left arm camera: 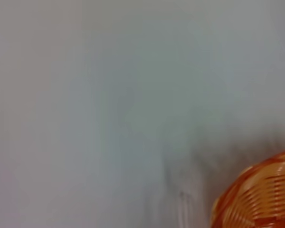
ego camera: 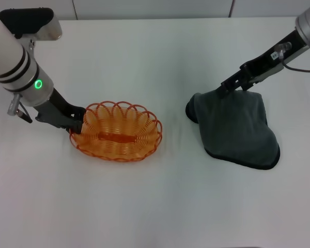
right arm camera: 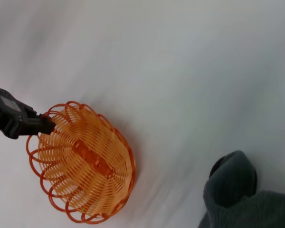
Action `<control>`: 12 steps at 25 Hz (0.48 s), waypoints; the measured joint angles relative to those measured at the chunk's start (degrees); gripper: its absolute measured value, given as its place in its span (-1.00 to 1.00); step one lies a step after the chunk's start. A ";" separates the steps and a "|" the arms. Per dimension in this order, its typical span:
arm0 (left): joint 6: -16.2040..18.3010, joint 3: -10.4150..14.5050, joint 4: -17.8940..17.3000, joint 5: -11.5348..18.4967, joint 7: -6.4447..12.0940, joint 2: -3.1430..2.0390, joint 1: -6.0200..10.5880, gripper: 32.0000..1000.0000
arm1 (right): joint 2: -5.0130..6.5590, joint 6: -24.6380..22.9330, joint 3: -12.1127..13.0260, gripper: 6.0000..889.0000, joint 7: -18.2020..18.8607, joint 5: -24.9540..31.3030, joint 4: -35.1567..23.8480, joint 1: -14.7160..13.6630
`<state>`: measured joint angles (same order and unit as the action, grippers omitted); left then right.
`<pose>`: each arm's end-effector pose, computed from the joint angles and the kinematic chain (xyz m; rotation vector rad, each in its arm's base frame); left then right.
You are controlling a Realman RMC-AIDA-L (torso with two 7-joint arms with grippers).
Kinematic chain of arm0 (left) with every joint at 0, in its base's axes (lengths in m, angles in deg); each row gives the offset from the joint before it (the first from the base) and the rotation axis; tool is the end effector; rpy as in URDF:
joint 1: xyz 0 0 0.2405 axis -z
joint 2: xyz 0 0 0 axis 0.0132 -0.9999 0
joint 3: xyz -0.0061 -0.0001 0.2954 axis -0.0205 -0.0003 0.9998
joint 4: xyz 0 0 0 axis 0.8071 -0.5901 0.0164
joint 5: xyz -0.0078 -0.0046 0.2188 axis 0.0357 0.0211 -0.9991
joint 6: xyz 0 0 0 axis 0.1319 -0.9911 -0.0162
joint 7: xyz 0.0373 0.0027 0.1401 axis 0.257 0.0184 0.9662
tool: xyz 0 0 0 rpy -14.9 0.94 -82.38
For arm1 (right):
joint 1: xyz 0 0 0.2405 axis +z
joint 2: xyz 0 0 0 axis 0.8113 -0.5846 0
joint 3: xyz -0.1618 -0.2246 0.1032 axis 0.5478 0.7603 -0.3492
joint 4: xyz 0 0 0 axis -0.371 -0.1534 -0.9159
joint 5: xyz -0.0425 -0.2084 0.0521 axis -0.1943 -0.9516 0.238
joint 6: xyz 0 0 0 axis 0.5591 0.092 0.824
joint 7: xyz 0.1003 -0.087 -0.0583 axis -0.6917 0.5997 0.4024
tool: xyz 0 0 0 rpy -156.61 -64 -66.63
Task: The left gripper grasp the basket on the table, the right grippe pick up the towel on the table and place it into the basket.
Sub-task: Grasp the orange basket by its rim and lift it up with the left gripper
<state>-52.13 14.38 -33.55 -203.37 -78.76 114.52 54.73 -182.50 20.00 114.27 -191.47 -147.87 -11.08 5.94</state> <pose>-0.2599 0.4510 -0.0466 -2.0705 -1.5901 0.5005 0.2086 0.4595 0.0089 -2.5701 1.4459 -0.2852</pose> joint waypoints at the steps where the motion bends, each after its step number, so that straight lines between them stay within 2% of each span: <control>1: -0.21 -0.06 -0.13 0.23 0.10 -0.10 0.00 -0.81 | 0.00 0.00 0.00 0.94 0.00 0.00 0.00 0.00; 3: -0.48 -0.13 -0.27 1.26 0.45 -0.39 0.00 -0.81 | 0.00 0.00 0.00 0.94 0.01 0.00 0.00 -0.02; 5: -0.92 -0.19 -0.30 4.62 1.72 -1.17 -0.18 -0.81 | 0.00 0.00 0.00 0.94 0.01 0.00 0.00 -0.03; 8: -1.46 -0.23 0.00 11.29 4.38 -2.83 -0.92 -0.82 | 0.00 0.00 0.00 0.94 0.02 0.00 0.00 -0.04; 10: -1.65 -0.23 0.10 13.56 5.06 -3.50 -1.36 -0.83 | 0.00 0.00 0.00 0.94 0.02 0.00 0.00 -0.08; 12: -2.05 -0.22 -0.07 14.64 5.30 -3.96 -1.77 -0.84 | 0.00 0.00 0.00 0.94 0.02 0.00 0.00 -0.12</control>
<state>-54.18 14.16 -33.62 -188.73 -73.46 110.56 52.96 -182.50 20.00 114.27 -191.46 -147.88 -11.08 5.82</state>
